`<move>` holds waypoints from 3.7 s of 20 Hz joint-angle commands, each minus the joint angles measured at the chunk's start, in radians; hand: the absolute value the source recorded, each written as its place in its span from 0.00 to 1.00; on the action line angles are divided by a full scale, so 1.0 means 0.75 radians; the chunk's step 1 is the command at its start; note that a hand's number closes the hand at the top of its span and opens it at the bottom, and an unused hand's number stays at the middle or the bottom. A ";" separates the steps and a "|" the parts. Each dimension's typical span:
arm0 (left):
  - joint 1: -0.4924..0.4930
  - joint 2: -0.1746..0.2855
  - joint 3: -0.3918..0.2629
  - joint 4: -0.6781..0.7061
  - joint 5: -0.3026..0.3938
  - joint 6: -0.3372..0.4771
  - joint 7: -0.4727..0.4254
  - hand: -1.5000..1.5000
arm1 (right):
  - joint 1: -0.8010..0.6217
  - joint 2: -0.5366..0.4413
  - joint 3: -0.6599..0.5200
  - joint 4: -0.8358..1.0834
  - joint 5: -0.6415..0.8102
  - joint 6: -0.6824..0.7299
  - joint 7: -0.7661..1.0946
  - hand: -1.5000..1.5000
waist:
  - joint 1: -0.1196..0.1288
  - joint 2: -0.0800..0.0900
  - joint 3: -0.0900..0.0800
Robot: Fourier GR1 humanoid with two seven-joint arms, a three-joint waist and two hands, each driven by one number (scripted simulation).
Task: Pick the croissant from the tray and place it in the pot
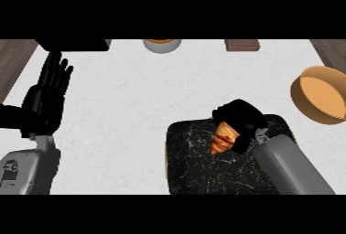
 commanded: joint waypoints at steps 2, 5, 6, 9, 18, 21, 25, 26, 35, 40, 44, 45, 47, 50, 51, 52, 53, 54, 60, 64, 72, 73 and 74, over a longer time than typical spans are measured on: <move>0.036 0.022 0.034 -0.021 0.020 -0.012 -0.002 0.50 | 0.192 0.213 0.052 -0.393 -0.018 -0.101 0.198 1.00 | -0.031 -0.012 0.003; 0.055 0.024 0.029 -0.018 -0.004 0.000 -0.005 0.50 | 0.260 0.296 0.071 -0.636 -0.013 -0.180 0.288 1.00 | -0.045 -0.019 0.004; 0.060 0.021 0.051 0.013 0.019 -0.014 -0.040 0.50 | 0.337 0.342 0.134 -0.708 0.038 -0.220 0.363 1.00 | -0.057 -0.018 0.002; 0.074 0.042 0.054 -0.029 0.026 -0.029 -0.015 0.50 | 0.377 0.285 0.081 -0.939 0.136 -0.242 0.501 1.00 | -0.042 -0.015 0.003; 0.042 0.029 0.026 -0.052 0.018 -0.029 0.028 0.50 | 0.430 0.169 -0.285 -1.442 0.105 -0.197 0.609 1.00 | -0.008 0.004 0.005; 0.092 -0.049 -0.050 -0.131 -0.038 0.031 0.028 0.50 | 0.473 0.137 -0.538 -1.431 -0.079 -0.254 0.526 1.00 | 0.003 0.006 0.007; 0.042 0.007 0.005 -0.051 -0.011 -0.015 0.023 0.50 | 0.322 -0.040 -0.923 -1.346 -0.339 -0.054 0.504 1.00 | -0.003 0.008 0.006; -0.034 -0.014 0.007 0.019 -0.009 -0.010 -0.001 0.50 | 0.335 -0.040 -0.930 -1.322 -0.363 -0.048 0.494 1.00 | -0.002 0.010 0.005; 0.033 -0.001 0.012 -0.029 -0.011 -0.033 -0.005 0.50 | 0.185 -0.389 -1.296 -0.518 -0.511 -0.205 0.047 1.00 | 0.024 0.013 0.006; -0.038 0.016 0.027 -0.020 0.008 -0.049 0.030 0.50 | 0.091 -0.502 -1.323 -0.069 -0.523 -0.344 -0.223 1.00 | 0.032 0.016 0.006; -0.037 -0.019 0.000 -0.009 -0.026 -0.024 0.011 0.50 | -0.049 -0.601 -1.296 0.292 -0.484 -0.456 -0.392 1.00 | 0.039 0.019 0.006; -0.047 0.010 0.045 0.030 -0.002 -0.046 0.000 0.50 | -0.039 -0.604 -1.292 0.321 -0.486 -0.479 -0.422 1.00 | 0.030 0.017 0.006; -0.038 -0.014 0.011 0.019 -0.007 -0.052 0.002 0.50 | -0.086 -0.586 -1.273 0.514 -0.444 -0.599 -0.506 1.00 | 0.041 0.020 0.007; -0.011 -0.040 -0.004 0.015 -0.022 -0.041 -0.020 0.50 | -0.203 -0.593 -1.222 0.700 -0.389 -0.701 -0.520 1.00 | 0.044 0.019 0.006; -0.101 0.023 0.056 0.075 0.008 -0.068 0.003 0.50 | -0.234 -0.601 -1.223 0.775 -0.383 -0.721 -0.548 1.00 | 0.047 0.023 0.007; -0.015 -0.067 -0.022 0.033 -0.041 -0.025 -0.052 0.50 | -0.252 -0.675 -1.245 0.871 -0.396 -0.674 -0.587 1.00 | 0.050 0.023 0.007; -0.032 -0.054 -0.032 0.016 -0.051 -0.021 -0.003 0.50 | -0.259 -0.696 -1.223 0.923 -0.346 -0.698 -0.576 1.00 | 0.060 0.027 0.008; -0.053 -0.056 -0.011 0.023 -0.028 -0.020 0.006 0.50 | -0.231 -0.708 -1.205 0.933 -0.341 -0.668 -0.601 1.00 | 0.047 0.023 0.007; -0.055 -0.054 -0.003 0.071 -0.026 -0.046 -0.064 0.50 | -0.390 -0.646 -1.191 1.171 -0.376 -0.452 -0.534 0.00 | 0.072 0.033 0.009; -0.100 -0.024 0.012 0.015 -0.011 -0.036 0.053 0.50 | -0.396 -0.699 -1.192 1.258 -0.390 -0.405 -0.742 0.00 | 0.072 0.031 0.011; -0.016 -0.046 0.005 0.016 -0.035 -0.026 -0.009 0.50 | -0.529 -0.735 -1.397 1.310 -0.638 -0.233 -0.757 0.00 | 0.047 0.018 0.007; -0.036 -0.038 0.005 0.010 -0.031 -0.040 -0.015 0.50 | -0.506 -0.729 -1.423 1.330 -0.664 -0.248 -0.773 0.00 | 0.045 0.021 0.008; -0.005 -0.059 -0.010 0.009 -0.044 -0.033 -0.047 0.50 | -0.537 -0.752 -1.429 1.335 -0.678 -0.207 -0.702 0.00 | 0.042 0.018 0.006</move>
